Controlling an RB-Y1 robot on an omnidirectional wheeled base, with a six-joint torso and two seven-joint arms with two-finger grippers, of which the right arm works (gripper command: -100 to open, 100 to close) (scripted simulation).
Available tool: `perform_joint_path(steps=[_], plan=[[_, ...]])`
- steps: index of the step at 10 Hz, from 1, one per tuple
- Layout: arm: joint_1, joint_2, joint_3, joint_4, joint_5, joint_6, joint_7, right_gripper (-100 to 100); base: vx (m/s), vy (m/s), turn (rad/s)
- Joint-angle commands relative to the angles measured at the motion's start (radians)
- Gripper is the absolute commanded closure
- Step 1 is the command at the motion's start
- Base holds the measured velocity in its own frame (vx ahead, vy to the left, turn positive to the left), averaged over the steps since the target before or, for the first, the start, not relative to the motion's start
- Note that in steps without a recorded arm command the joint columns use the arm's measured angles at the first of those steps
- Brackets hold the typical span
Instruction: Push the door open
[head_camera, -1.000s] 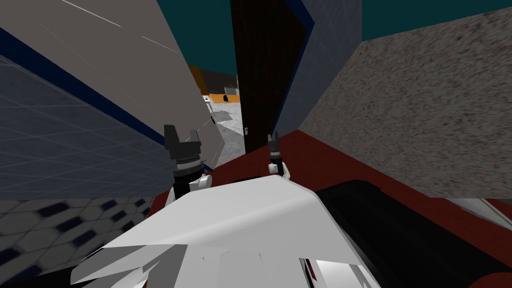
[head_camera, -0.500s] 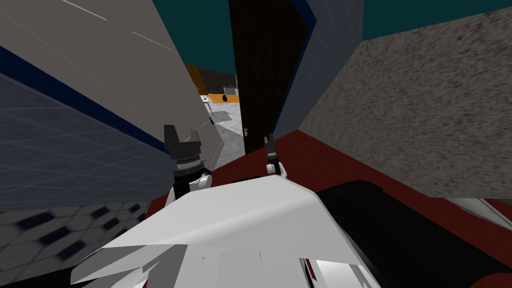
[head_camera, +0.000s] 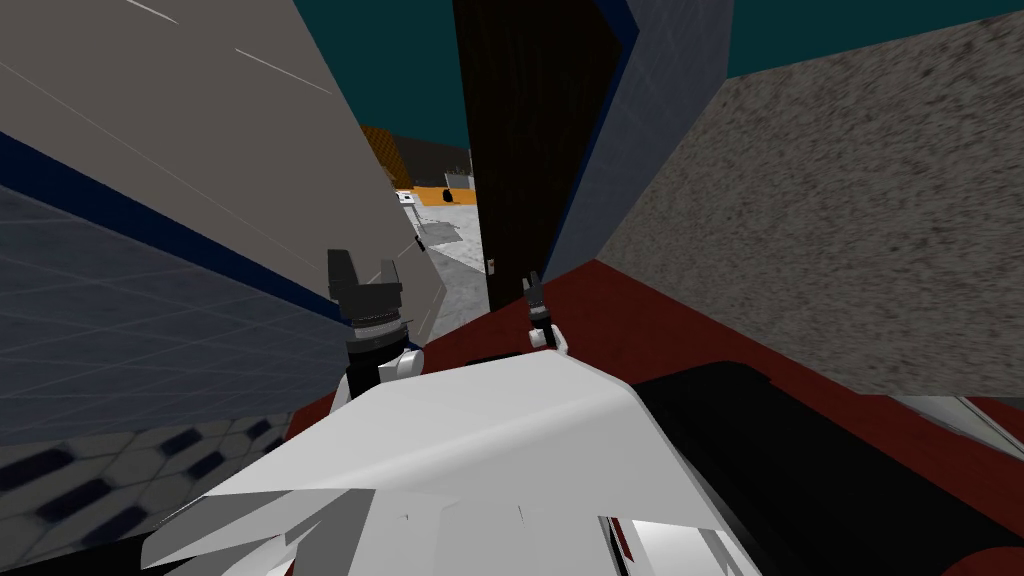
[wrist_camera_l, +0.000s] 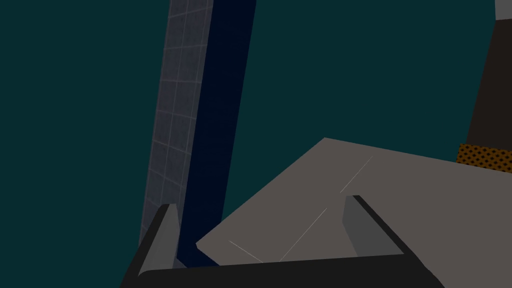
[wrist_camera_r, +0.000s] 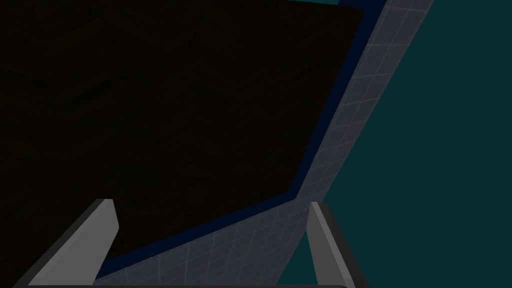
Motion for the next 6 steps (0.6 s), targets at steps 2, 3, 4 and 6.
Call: perform_joint_path(steps=[2, 3, 4, 6], plan=[[-0.036, -0.003, 0.018, 0.082, 0.003, -0.015, -0.006, -100, 0.086, -0.003, -0.027], [-0.036, -0.003, 0.018, 0.095, 0.003, -0.015, -0.006, -100, 0.066, -0.002, -0.004], [-0.049, -0.004, 0.026, 0.131, 0.004, -0.020, -0.008, -100, 0.052, -0.003, -0.016], [-0.063, -0.005, 0.033, 0.167, 0.005, -0.025, -0.010, -100, 0.072, 0.006, -0.018]])
